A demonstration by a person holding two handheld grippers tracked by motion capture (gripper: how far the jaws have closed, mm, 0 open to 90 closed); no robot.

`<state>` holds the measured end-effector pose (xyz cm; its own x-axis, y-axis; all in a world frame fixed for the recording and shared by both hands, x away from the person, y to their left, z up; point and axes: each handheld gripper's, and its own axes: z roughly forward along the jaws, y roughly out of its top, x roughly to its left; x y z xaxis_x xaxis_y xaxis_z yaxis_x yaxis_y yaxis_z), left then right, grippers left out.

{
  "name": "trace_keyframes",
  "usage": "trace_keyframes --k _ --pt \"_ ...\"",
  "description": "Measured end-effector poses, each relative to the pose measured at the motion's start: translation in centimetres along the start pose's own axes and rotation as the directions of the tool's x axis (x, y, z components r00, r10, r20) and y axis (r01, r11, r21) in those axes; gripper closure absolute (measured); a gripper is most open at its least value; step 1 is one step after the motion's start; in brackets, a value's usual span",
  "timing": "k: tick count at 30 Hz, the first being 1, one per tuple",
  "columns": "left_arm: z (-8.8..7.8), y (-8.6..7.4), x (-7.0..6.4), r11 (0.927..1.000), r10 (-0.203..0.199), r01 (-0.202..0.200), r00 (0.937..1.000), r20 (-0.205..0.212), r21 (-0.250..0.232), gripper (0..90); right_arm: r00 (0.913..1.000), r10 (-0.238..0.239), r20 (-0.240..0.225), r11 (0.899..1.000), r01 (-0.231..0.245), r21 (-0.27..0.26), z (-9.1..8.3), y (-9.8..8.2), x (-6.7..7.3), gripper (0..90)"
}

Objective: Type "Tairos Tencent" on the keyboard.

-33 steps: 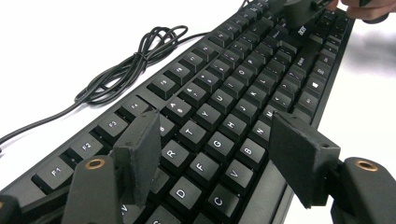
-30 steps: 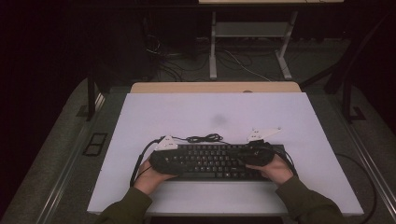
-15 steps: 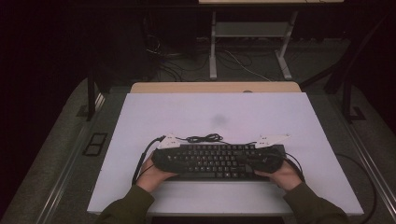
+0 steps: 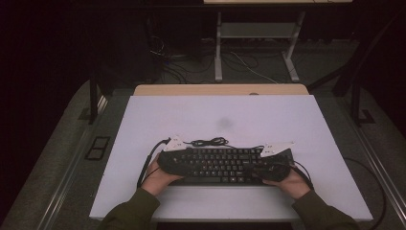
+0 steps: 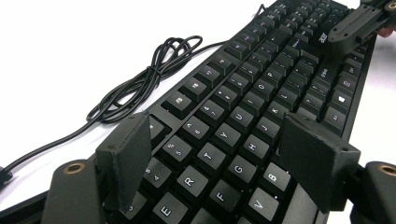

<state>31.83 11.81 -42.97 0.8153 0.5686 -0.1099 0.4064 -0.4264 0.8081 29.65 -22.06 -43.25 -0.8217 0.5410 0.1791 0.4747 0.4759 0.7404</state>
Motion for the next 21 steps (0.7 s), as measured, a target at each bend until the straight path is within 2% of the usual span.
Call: trace_keyframes --k 15,21 --pt "0.07 0.11 0.25 0.9999 -0.008 0.008 0.9999 -0.013 -0.008 24.6 0.9999 -0.016 -0.001 0.999 0.016 0.031 0.32 -0.31 0.07 89.4" --pt "-0.01 0.16 0.51 1.0 -0.002 0.002 0.9997 -0.023 -0.004 28.1 0.9998 -0.02 -0.003 0.999 0.02 0.042 0.52 -0.39 0.16 89.4"
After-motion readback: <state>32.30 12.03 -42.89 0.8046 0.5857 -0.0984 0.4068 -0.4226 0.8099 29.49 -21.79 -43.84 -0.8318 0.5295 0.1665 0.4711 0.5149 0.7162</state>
